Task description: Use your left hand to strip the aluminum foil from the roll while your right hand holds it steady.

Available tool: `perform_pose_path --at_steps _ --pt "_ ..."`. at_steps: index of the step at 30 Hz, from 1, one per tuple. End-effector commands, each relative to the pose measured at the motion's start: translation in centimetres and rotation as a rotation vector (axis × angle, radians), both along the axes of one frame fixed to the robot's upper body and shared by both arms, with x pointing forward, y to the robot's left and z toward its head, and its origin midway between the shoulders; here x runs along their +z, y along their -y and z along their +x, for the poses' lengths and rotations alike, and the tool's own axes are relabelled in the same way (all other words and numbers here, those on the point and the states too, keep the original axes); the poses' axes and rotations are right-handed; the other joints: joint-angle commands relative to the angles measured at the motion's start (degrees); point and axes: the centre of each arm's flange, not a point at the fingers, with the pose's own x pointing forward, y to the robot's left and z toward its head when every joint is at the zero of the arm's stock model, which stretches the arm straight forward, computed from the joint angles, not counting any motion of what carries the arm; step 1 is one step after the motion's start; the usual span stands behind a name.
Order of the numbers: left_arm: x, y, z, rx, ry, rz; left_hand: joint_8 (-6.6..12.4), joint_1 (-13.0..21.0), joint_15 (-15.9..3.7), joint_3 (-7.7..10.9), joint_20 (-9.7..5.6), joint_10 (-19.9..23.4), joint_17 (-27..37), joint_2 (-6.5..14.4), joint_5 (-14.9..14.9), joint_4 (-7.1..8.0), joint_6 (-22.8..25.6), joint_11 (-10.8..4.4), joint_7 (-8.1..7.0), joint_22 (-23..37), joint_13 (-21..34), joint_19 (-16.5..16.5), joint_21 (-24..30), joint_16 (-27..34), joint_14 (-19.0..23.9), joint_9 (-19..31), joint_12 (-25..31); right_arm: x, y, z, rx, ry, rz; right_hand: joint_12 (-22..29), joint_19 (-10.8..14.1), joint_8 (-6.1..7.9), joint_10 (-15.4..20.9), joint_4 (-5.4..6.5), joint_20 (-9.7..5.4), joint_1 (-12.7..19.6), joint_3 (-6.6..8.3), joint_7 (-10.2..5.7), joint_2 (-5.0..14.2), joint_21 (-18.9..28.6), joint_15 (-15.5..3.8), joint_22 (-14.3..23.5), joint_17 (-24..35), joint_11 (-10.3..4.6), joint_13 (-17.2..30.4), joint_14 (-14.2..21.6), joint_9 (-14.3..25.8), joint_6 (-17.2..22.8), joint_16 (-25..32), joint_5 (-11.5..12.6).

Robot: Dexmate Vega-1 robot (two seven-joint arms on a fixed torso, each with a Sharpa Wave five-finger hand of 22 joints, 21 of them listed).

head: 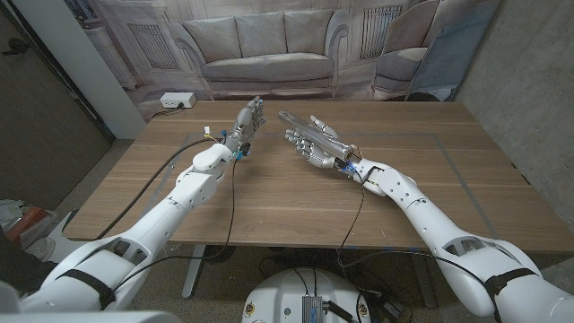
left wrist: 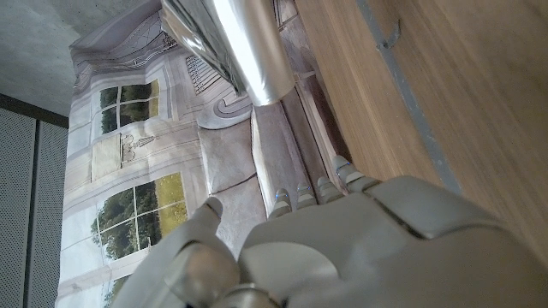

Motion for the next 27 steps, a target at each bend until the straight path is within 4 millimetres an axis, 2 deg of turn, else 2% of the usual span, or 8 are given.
perform_pose_path --at_steps 1,4,7,11,17,18,21,27 --pt "2.1 -0.2 -0.9 0.086 0.067 0.146 -0.24 3.9 -0.01 0.79 0.28 -0.5 -0.1 -0.2 -0.5 -2.84 -0.5 -0.14 -0.33 -0.1 0.3 -0.3 -0.6 0.0 -0.4 0.1 -0.1 -0.1 0.0 0.1 -0.014 -0.012 0.008 0.5 0.5 -0.11 1.0 -0.40 -0.82 1.0 0.55 -0.04 0.43 0.0 -0.32 0.2 0.0 -0.10 0.1 0.7 -0.3 1.1 0.6 0.3" --pt "2.9 -0.2 -1.2 0.101 0.091 0.200 -0.11 6.4 -0.23 1.28 0.23 -0.8 -0.1 -1.1 -0.9 -4.89 -0.5 -0.29 -1.06 -0.2 0.3 -0.4 -1.0 0.0 -0.5 0.1 -0.2 -0.2 0.0 0.2 -0.017 -0.020 0.010 0.5 0.6 -0.16 1.0 -0.46 -0.92 1.1 0.70 -0.07 0.66 0.1 -0.36 0.3 0.1 -0.04 0.1 0.8 -0.4 1.3 0.6 0.2" --pt "3.5 -0.2 -1.6 0.131 0.132 0.250 0.35 10.5 -0.14 1.99 0.46 -1.4 -0.1 -2.4 -1.4 -8.22 0.3 -0.29 -2.74 -0.2 0.3 -1.0 -1.6 -0.1 -0.9 0.1 -0.3 -0.3 0.0 0.3 -0.017 -0.023 0.015 0.5 0.6 -0.23 1.1 -0.50 -0.97 1.2 0.86 -0.05 0.91 0.1 -0.30 0.3 0.1 0.04 0.2 0.7 -0.6 1.5 0.6 0.2" --pt "4.5 -0.4 -2.3 0.173 0.193 0.335 0.37 14.0 0.46 2.31 1.85 -2.0 0.0 -3.6 -1.8 -10.97 0.4 -0.39 -5.25 -0.1 0.3 -2.1 -2.4 -0.2 -1.7 0.2 -0.3 -0.4 0.0 0.4 -0.020 -0.028 0.021 0.5 0.7 -0.38 1.1 -0.51 -1.01 1.2 0.95 0.06 1.03 0.1 -0.24 0.3 0.1 0.14 0.2 0.7 -0.8 1.5 0.6 0.2" --pt "5.0 -0.7 -2.8 0.192 0.260 0.381 -0.06 16.6 1.61 1.62 3.71 -3.1 0.1 -6.3 -1.8 -13.48 -1.1 0.23 -5.39 0.1 0.4 -3.0 -3.0 -0.3 -3.2 0.4 -0.4 -0.4 0.1 0.5 -0.028 -0.036 0.017 0.5 0.7 -0.60 1.1 -0.49 -1.07 1.1 1.01 0.12 1.15 0.1 -0.08 0.3 0.1 0.26 0.2 0.7 -1.0 1.6 0.7 0.1" --pt "5.1 -0.7 -2.9 0.206 0.276 0.392 0.18 17.6 1.85 1.41 4.22 -3.3 0.1 -7.1 -1.6 -14.30 -0.7 0.40 -6.30 0.1 0.4 -3.0 -3.2 -0.2 -3.5 0.4 -0.4 -0.4 0.1 0.6 -0.028 -0.036 0.017 0.5 0.7 -0.65 1.0 -0.48 -1.09 1.0 1.02 0.14 1.18 0.1 -0.09 0.3 0.1 0.26 0.2 0.7 -1.1 1.6 0.7 0.1" --pt "5.7 -0.7 -3.3 0.213 0.304 0.449 0.46 19.3 2.23 1.29 4.88 -3.8 0.1 -8.0 -1.3 -15.49 -0.2 -0.19 -7.03 0.2 0.4 -3.1 -3.3 -0.2 -3.8 0.5 -0.4 -0.4 0.2 0.6 -0.029 -0.042 0.020 0.5 0.7 -0.78 1.1 -0.47 -1.08 1.0 1.06 0.09 1.25 0.1 0.02 0.4 0.1 0.29 0.2 0.7 -1.2 1.6 0.7 0.0" --pt "6.8 -0.7 -3.9 0.250 0.329 0.585 0.04 26.0 2.98 2.60 6.01 -5.7 0.2 -7.6 -0.4 -18.06 -2.5 -0.52 -7.24 0.3 0.6 -3.5 -3.9 -0.3 -6.0 0.8 -0.4 -0.5 0.2 0.7 -0.037 -0.049 0.023 0.5 0.6 -1.00 1.1 -0.39 -1.09 0.8 1.07 0.24 1.33 0.0 0.07 0.4 0.2 0.40 0.2 0.6 -1.5 1.7 0.7 0.0"
